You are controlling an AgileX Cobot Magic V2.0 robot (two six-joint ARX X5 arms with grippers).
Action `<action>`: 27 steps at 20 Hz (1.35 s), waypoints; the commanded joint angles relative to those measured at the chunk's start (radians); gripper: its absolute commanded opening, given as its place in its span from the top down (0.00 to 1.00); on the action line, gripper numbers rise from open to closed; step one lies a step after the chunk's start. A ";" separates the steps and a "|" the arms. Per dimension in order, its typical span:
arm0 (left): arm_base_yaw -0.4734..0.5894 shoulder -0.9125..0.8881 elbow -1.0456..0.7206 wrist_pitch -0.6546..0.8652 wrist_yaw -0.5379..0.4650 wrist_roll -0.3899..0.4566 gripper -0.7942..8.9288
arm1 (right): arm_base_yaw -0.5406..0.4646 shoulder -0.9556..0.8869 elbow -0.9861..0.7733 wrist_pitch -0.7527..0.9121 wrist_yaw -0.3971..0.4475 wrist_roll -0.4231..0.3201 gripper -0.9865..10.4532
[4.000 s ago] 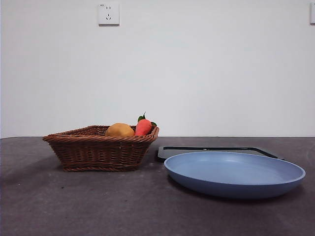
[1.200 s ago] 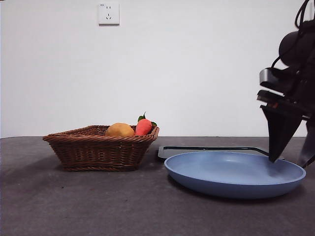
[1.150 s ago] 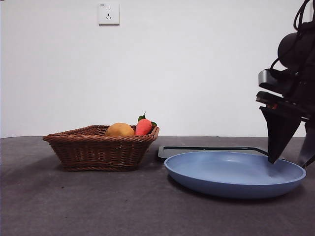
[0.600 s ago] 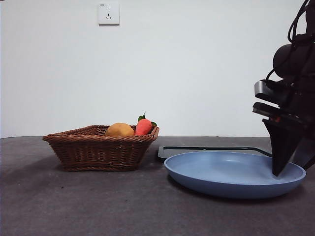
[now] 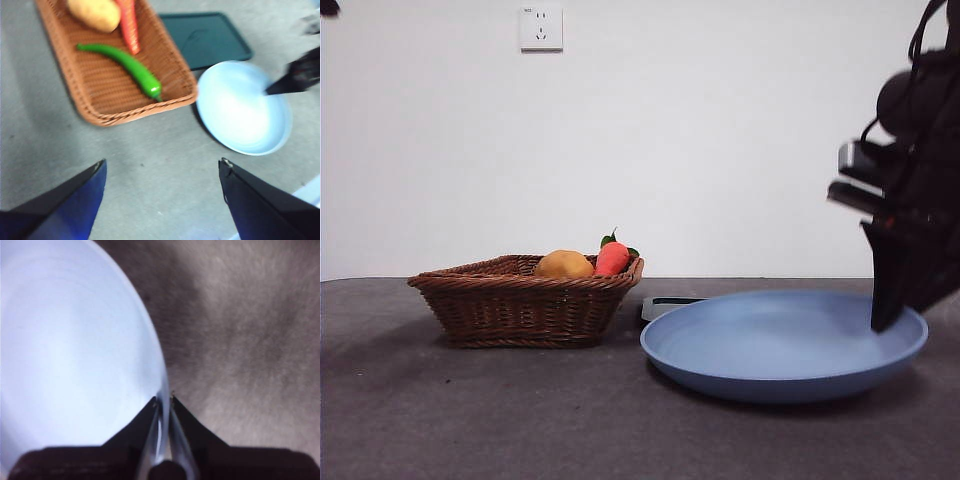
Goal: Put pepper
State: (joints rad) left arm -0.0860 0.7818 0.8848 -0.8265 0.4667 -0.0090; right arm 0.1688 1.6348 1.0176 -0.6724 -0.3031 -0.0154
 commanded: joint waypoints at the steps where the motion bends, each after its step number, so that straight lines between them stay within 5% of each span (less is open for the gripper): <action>1: -0.045 0.054 0.019 0.061 -0.033 -0.055 0.52 | 0.002 -0.063 0.007 -0.015 0.021 0.008 0.91; 7: -0.230 0.328 0.068 0.262 -0.181 -0.207 0.52 | -0.039 -0.323 0.007 -0.088 0.021 0.015 0.91; 12: -0.336 0.665 0.302 0.244 -0.330 -0.209 0.52 | -0.058 -0.491 0.007 -0.138 0.021 0.014 0.91; 20: -0.368 1.070 0.609 0.142 -0.442 -0.262 0.52 | -0.058 -0.615 0.007 -0.176 0.020 0.014 0.91; 27: -0.378 1.182 0.635 0.174 -0.468 -0.286 0.52 | -0.058 -0.635 0.007 -0.178 0.014 0.014 0.91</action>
State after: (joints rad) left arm -0.4541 1.9427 1.4994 -0.6632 0.0040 -0.2836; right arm 0.1101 0.9962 1.0161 -0.8631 -0.2810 -0.0109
